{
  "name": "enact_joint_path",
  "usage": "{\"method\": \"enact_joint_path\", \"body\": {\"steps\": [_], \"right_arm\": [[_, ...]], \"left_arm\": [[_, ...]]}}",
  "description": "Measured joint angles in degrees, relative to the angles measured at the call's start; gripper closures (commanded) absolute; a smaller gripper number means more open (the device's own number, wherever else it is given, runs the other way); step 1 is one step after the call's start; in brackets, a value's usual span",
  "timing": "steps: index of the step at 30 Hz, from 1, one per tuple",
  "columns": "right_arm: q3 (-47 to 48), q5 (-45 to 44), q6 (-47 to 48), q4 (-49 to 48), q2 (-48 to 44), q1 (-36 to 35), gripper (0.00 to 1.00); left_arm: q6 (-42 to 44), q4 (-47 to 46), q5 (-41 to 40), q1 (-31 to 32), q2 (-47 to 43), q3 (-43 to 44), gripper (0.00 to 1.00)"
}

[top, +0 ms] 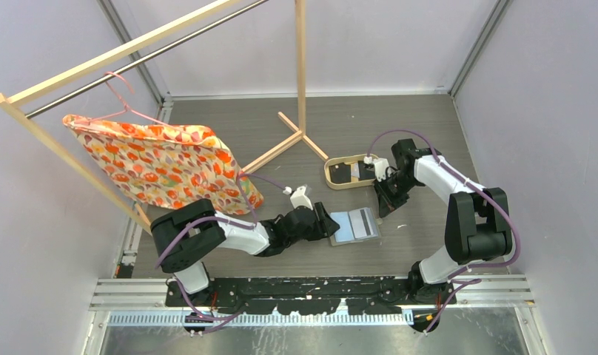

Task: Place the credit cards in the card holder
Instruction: Close the card holder at the center of the board.

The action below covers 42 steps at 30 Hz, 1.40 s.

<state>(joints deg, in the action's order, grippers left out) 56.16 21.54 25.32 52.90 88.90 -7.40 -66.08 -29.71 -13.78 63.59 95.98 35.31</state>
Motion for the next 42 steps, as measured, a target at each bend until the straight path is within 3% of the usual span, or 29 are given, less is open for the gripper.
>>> {"method": "enact_joint_path", "body": {"steps": [16,25,32,42], "right_arm": [[0.63,0.46,0.74,0.76,0.00,0.00,0.99],[0.66,1.29,1.36,1.07,-0.02,0.00,0.99],[0.85,4.33,1.73,1.60,-1.27,0.00,0.99],[1.49,9.99,2.27,2.54,-2.19,0.00,0.99]], "left_arm": [[-1.31,-0.94,1.05,-0.90,0.76,0.00,0.58],[-2.25,-3.06,2.84,-1.18,2.08,0.00,0.74],[-1.81,-5.75,5.53,-1.38,2.05,0.24,0.92],[-1.01,-5.51,9.07,-1.42,2.58,4.26,0.88]]}}
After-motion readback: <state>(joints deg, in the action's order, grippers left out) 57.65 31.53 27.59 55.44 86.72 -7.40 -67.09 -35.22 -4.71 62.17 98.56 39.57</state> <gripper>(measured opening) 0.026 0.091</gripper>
